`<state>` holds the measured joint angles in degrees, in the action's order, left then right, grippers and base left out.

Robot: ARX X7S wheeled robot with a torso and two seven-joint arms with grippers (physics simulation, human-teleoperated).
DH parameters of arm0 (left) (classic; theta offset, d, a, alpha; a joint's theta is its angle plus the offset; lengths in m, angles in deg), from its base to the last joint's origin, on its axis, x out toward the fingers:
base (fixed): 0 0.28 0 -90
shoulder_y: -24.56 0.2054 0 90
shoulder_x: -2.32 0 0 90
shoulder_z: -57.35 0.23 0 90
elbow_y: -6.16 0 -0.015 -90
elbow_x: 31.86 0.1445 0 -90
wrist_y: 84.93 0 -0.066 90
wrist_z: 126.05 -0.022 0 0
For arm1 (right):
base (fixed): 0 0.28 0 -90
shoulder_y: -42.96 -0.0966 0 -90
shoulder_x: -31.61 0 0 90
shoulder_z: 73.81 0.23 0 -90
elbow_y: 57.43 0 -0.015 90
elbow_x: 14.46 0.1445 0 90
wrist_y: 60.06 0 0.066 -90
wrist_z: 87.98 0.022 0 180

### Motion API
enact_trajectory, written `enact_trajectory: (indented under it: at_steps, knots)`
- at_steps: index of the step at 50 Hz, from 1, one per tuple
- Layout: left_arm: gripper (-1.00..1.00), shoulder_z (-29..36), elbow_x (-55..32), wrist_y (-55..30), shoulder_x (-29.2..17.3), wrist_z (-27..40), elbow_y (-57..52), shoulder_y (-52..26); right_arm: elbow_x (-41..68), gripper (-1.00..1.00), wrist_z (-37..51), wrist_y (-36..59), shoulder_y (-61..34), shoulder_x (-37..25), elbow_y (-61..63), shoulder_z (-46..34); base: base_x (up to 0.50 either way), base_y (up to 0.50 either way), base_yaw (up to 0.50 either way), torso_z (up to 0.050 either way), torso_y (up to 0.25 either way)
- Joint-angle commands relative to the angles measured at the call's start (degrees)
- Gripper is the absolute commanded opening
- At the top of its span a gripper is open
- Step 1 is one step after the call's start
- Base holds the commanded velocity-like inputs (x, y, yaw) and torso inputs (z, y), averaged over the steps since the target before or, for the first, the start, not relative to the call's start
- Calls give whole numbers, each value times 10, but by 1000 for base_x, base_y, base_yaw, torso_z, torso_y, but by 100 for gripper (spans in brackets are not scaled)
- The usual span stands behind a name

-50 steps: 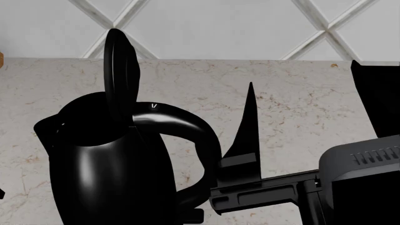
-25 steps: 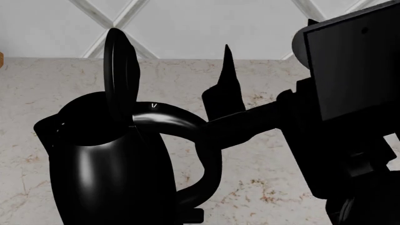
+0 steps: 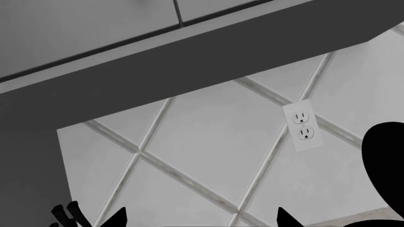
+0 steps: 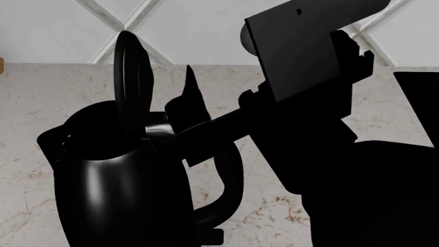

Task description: Close the lid of the electric kettle.

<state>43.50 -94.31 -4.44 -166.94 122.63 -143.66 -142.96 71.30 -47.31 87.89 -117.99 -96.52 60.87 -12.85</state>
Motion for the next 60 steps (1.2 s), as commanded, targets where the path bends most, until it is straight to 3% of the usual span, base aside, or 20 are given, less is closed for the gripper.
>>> enact_trajectory:
  at_steps: [1, 38, 60]
  knots:
    - [100, 31, 11, 16, -11, 1, 1, -14, -17, 100, -20, 2, -2, 30, -22, -26, 0, 0, 0, 0, 0]
    - [100, 93, 40, 54, -43, -1, 2, -27, -33, 100, -41, 11, -35, 83, -46, -66, 0, 0, 0, 0, 0]
    - [100, 106, 36, 50, -29, 5, 3, -41, 115, 100, 93, -33, 14, -6, 108, 15, 0, 0, 0, 0, 0]
